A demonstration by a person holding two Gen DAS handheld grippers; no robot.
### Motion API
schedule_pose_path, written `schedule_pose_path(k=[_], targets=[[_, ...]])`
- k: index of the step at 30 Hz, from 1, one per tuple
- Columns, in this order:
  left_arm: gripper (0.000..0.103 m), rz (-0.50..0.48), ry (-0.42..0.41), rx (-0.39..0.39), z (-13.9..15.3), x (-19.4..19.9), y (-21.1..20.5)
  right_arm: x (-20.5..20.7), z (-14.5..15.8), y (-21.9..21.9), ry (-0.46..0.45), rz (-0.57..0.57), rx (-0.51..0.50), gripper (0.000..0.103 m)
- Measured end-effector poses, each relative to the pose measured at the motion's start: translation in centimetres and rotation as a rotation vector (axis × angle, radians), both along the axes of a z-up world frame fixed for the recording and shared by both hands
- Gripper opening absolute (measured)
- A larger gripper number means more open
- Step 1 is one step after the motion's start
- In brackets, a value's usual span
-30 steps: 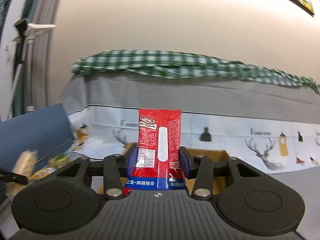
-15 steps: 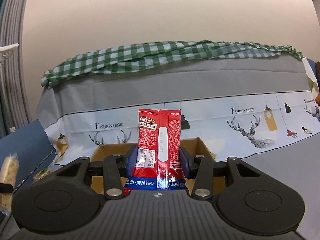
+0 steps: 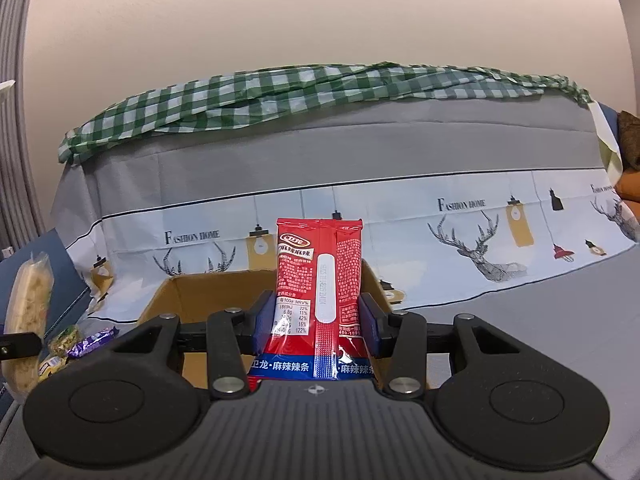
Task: Organize snacks
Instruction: 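Carry the red spicy strip packet and cube bag over the cardboard box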
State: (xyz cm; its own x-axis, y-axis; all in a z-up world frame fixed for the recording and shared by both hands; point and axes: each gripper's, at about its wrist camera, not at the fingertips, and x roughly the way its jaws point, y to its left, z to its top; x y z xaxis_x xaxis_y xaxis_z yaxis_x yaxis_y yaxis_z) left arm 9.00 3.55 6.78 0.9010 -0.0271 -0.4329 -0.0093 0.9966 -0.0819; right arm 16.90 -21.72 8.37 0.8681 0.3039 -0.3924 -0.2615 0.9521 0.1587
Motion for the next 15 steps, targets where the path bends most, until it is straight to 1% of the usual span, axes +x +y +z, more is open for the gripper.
schedule_pose_path(k=[4, 7, 12, 15], targets=[[0.040, -0.017, -0.020, -0.043, 0.2, 2.1, -1.6, 0.2, -0.2, -0.6, 0.018, -0.039, 0.020, 0.046], [0.040, -0.027, -0.038, -0.062, 0.0, 3.1, -2.6, 0.4, -0.3, -0.7, 0.029, -0.054, 0.015, 0.046], [0.040, -0.058, -0.026, -0.071, -0.7, 3.6, -3.5, 0.5, -0.5, -0.3, 0.030, -0.051, -0.016, 0.046], [0.040, -0.077, -0.037, -0.074, -0.7, 3.6, -3.6, 0.5, -0.6, -0.2, 0.029, -0.052, -0.036, 0.046]])
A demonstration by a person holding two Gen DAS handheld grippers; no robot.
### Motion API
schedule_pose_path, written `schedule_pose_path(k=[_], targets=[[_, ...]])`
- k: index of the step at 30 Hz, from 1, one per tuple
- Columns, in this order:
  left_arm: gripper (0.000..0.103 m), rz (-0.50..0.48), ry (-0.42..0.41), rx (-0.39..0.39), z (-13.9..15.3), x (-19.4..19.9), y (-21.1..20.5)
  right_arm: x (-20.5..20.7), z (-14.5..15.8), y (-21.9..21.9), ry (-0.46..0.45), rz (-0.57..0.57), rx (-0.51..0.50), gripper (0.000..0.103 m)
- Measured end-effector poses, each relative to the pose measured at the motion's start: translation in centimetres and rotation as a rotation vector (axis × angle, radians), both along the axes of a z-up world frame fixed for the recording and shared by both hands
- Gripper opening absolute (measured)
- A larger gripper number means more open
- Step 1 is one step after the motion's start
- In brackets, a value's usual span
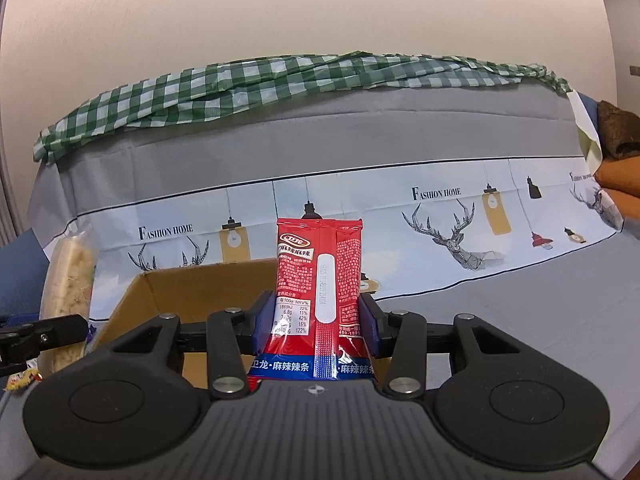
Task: Organize snacks
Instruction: 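Carry the red spicy strip packet and cube bag over the cardboard box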
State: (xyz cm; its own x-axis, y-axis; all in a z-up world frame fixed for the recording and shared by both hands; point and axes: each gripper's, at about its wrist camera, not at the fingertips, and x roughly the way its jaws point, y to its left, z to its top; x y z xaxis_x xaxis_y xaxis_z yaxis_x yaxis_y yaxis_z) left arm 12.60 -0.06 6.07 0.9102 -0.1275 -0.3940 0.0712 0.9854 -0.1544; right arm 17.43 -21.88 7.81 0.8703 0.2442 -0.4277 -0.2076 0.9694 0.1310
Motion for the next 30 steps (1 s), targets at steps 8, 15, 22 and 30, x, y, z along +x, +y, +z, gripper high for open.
schedule_pose_path(k=[8, 15, 22, 30], targets=[[0.040, -0.020, 0.011, -0.017, -0.3, 0.3, -0.3, 0.2, -0.1, 0.5, 0.003, -0.003, -0.031, 0.046], [0.040, -0.044, 0.006, -0.027, -0.2, 0.1, -0.6, 0.1, -0.2, 1.4, -0.001, 0.002, -0.048, 0.046], [0.040, -0.050, 0.009, -0.037, -0.3, 0.1, -0.8, 0.1, -0.2, 1.9, -0.007, 0.006, -0.061, 0.046], [0.040, -0.057, 0.009, -0.043, -0.3, 0.1, -1.0, 0.1, -0.3, 1.7, -0.009, 0.010, -0.064, 0.047]])
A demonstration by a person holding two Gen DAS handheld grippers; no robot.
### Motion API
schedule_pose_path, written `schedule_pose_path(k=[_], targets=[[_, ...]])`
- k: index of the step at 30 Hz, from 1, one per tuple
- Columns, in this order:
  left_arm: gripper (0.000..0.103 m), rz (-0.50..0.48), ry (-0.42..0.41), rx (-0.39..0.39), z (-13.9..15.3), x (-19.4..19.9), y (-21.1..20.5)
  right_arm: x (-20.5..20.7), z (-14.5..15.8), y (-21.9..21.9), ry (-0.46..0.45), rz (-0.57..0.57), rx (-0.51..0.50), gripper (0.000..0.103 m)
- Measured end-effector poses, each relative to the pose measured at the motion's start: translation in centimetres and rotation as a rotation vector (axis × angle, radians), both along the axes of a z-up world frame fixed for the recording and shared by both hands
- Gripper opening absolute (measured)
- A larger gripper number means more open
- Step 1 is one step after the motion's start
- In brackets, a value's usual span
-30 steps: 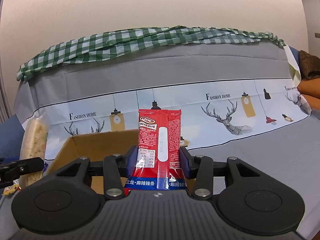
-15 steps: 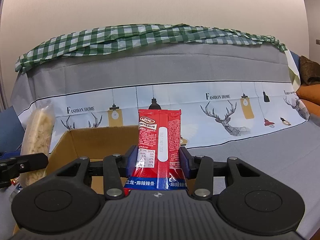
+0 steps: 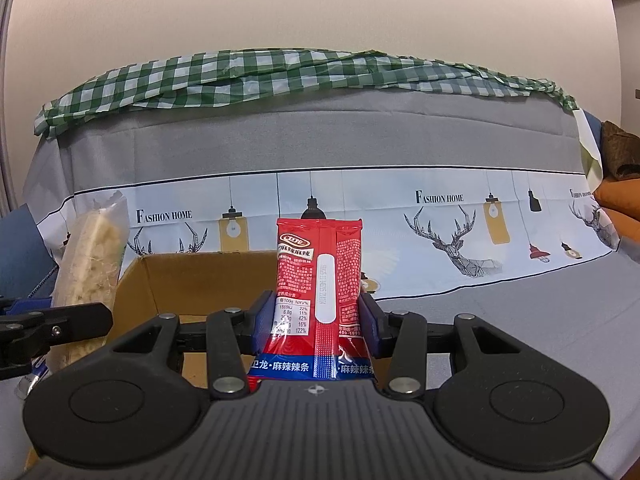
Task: Organize snacks
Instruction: 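Carry the red spicy strip packet and cube bag over the cardboard box, then open both grippers to drop the red packet and cube bag into the box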
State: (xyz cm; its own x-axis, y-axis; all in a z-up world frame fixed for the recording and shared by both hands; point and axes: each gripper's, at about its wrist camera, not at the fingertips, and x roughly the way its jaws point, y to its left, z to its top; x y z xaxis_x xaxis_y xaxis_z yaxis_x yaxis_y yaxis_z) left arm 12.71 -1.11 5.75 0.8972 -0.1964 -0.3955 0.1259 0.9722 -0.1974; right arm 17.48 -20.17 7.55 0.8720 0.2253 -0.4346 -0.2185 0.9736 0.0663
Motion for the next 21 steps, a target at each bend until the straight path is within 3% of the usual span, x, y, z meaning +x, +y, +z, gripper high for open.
schedule_pose_path(k=[17, 19, 21], targets=[[0.040, -0.005, -0.014, -0.023, 0.11, -0.09, 0.12, -0.03, -0.17, 0.11, -0.008, 0.026, -0.021, 0.047], [0.051, -0.013, -0.019, -0.045, 0.26, -0.17, 0.36, -0.02, -0.23, 0.32, -0.010, 0.023, -0.034, 0.048], [0.070, -0.009, -0.036, -0.047, 0.34, -0.41, 0.50, 0.09, -0.13, 0.51, -0.015, 0.011, -0.047, 0.063]])
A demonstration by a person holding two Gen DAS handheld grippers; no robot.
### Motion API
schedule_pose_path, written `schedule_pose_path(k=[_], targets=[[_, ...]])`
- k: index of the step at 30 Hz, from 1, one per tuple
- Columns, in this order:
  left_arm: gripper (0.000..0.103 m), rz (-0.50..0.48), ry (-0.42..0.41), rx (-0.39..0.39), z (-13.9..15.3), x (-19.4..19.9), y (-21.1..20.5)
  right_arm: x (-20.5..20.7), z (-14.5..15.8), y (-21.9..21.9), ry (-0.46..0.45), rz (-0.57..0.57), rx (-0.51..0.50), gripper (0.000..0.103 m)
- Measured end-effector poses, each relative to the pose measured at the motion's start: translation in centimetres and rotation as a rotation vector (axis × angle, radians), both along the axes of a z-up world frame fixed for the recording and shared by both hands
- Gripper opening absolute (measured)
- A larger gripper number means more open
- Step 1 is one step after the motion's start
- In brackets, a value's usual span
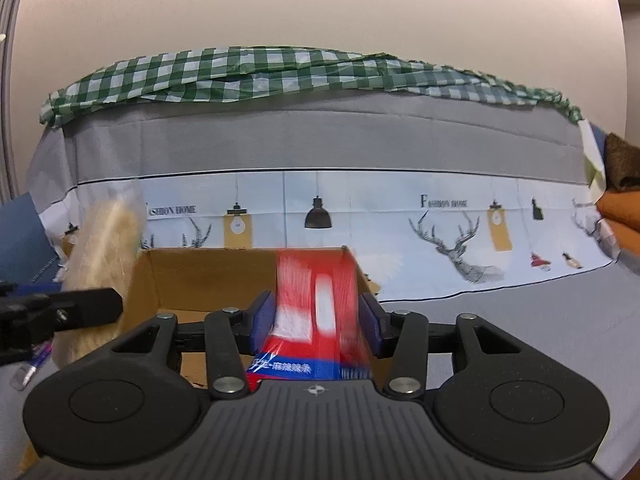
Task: Organize snacks
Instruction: 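Open both grippers to drop the red packet and cube bag into the box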
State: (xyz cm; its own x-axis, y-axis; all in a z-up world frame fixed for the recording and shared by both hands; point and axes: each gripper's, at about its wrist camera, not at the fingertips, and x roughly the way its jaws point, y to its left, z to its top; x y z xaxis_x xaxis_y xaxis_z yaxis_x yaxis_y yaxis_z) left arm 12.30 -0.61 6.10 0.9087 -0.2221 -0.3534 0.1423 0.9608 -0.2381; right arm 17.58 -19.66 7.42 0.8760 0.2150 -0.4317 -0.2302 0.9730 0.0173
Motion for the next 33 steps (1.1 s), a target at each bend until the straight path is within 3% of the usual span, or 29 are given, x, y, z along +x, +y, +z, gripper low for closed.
schedule_pose_path(k=[10, 13, 15, 16, 17, 21, 24, 28, 30, 33], targets=[[0.069, 0.061, -0.056, -0.008, -0.2, -0.9, 1.6, -0.4, 0.2, 0.8, -0.010, 0.005, 0.006, 0.066], [0.057, 0.066, -0.072, 0.008, 0.0, -1.7, 2.3, -0.6, 0.3, 1.2, -0.012, 0.006, 0.015, 0.066], [0.041, 0.062, -0.072, 0.019, 0.3, -2.3, 3.0, -0.9, 0.4, 1.5, -0.016, 0.016, 0.021, 0.065], [0.037, 0.060, -0.070, 0.027, 0.5, -2.6, 3.4, -1.0, 0.5, 1.7, -0.019, 0.025, 0.023, 0.064], [0.033, 0.058, -0.065, 0.040, 0.7, -2.8, 3.8, -1.3, 0.6, 2.0, -0.027, 0.036, 0.023, 0.059], [0.032, 0.071, -0.073, 0.062, 2.4, -4.4, 6.6, -2.4, 1.0, 3.1, -0.059, 0.079, 0.024, 0.043], [0.032, 0.094, -0.080, 0.157, 3.0, -5.3, 8.3, -3.3, 1.4, 3.8, -0.082, 0.109, 0.033, 0.041], [0.032, 0.168, -0.034, 0.244, 0.6, -5.6, 11.8, -4.0, 1.7, 4.7, -0.093, 0.129, 0.040, 0.041], [0.032, 0.237, 0.072, 0.209, -0.5, -4.8, 14.0, -4.2, 1.8, 5.1, -0.094, 0.139, 0.046, 0.041], [0.032, 0.317, 0.116, 0.140, -0.8, -4.8, 16.9, -4.7, 1.8, 5.9, -0.097, 0.160, 0.050, 0.041]])
